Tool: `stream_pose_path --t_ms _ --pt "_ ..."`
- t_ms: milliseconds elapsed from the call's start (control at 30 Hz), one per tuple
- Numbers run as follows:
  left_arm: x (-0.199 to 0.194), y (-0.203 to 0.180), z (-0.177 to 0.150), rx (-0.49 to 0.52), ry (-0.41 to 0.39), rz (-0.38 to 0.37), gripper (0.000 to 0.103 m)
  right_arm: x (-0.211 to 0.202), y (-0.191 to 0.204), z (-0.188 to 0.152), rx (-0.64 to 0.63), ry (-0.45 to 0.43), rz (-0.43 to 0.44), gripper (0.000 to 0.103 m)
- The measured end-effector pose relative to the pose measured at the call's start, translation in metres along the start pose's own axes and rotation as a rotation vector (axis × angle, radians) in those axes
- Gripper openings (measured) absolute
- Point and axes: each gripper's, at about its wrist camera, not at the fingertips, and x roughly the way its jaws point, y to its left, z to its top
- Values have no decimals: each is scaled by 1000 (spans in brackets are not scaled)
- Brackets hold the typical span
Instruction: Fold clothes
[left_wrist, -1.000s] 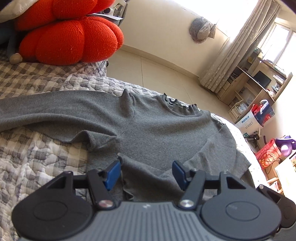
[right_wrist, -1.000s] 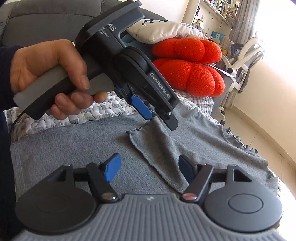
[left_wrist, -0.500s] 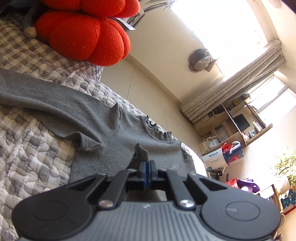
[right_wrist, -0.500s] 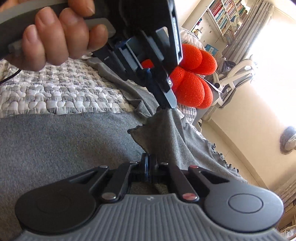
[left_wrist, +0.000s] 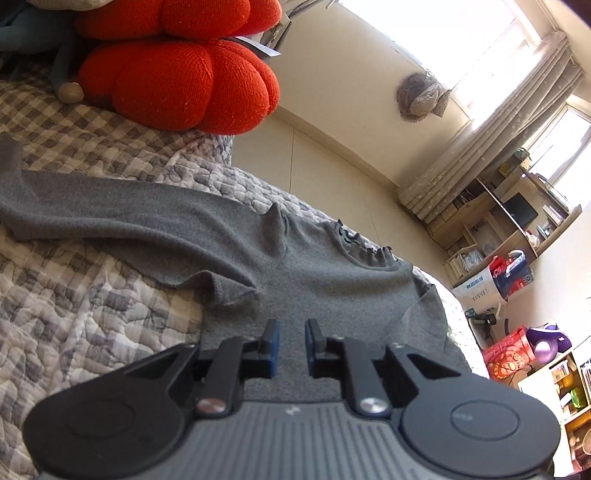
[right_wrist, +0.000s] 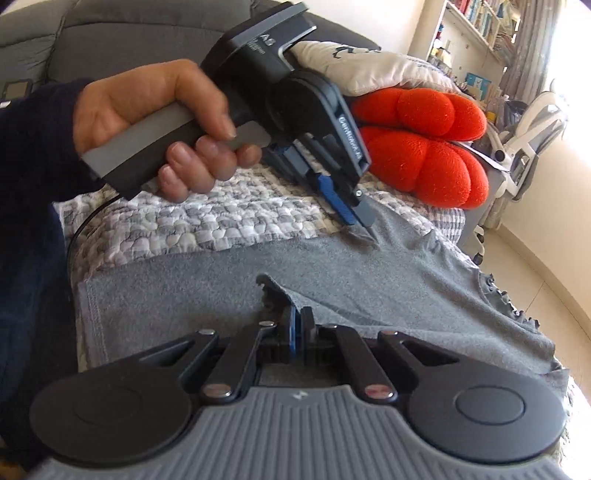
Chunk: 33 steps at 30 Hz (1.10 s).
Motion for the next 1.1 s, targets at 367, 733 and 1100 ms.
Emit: stream_pose_path --t_ms 367,733,1100 --pt "28 -54 -38 431 151 43 32 -14 -52 -39 80 127 -99 52" --pt "34 -71 -54 542 138 86 3 -26 -164 -123 642 203 -477 53" --pt "8 -62 -34 469 16 105 0 -24 -176 -121 657 230 -563 14"
